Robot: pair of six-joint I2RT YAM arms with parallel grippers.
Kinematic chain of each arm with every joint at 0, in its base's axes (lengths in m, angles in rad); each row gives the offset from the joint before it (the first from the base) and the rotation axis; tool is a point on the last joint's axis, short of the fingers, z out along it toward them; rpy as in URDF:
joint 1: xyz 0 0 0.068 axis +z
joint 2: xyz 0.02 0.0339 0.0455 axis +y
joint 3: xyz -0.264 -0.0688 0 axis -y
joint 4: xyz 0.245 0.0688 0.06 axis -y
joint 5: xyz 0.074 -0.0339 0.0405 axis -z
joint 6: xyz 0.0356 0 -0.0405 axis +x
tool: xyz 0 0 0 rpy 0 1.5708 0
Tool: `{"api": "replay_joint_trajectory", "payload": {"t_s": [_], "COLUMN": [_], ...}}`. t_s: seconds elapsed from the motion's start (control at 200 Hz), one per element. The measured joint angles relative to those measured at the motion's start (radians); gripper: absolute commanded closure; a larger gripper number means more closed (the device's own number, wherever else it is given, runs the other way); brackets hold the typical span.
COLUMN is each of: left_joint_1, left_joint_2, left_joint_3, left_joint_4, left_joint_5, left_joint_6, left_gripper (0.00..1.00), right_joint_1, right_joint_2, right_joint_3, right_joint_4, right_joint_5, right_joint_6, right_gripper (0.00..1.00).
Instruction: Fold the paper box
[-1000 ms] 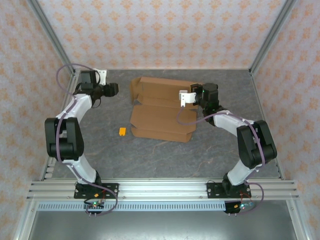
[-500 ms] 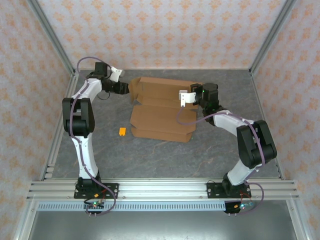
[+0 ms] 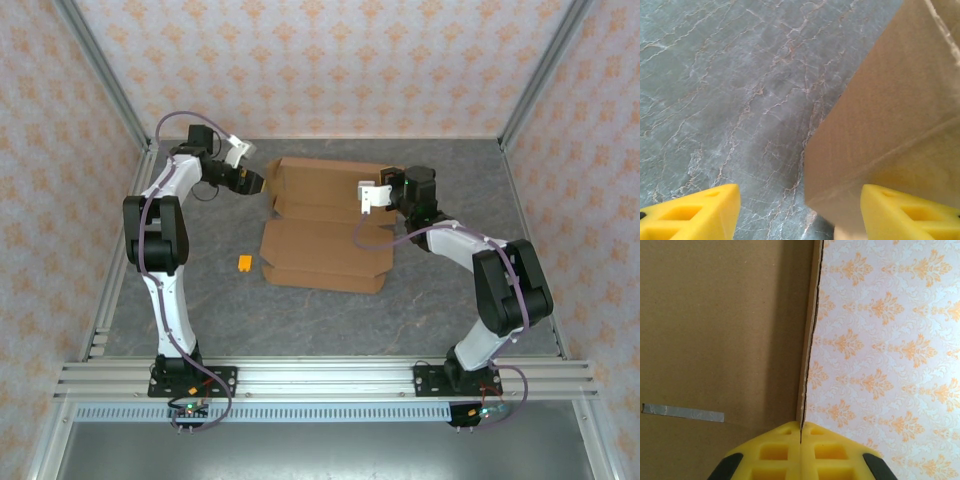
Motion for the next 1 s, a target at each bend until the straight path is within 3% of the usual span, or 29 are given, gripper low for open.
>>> {"api": "replay_joint_trajectory", "payload": {"t_s": [0.605,1.0], "left_joint_1": [-0.019,-0.039], "left_joint_2": [0.0,-0.016], "left_joint_3": [-0.003,-0.108], "left_joint_4": [-0.064,-0.009], "left_joint_5": [0.053,0.041], "left_joint_6": [0.161,0.188], "left_gripper": [0.34,0.37], "right_joint_1": [0.002,0.006], "right_joint_2": [0.002,0.002], "right_joint_3": [0.002,0.002], "right_joint_4": [0.006,0.031], "right_joint_5": [0.0,0.0], "right_joint_6": [0.0,-0.016], "right_gripper": [1.0,1.0]}}
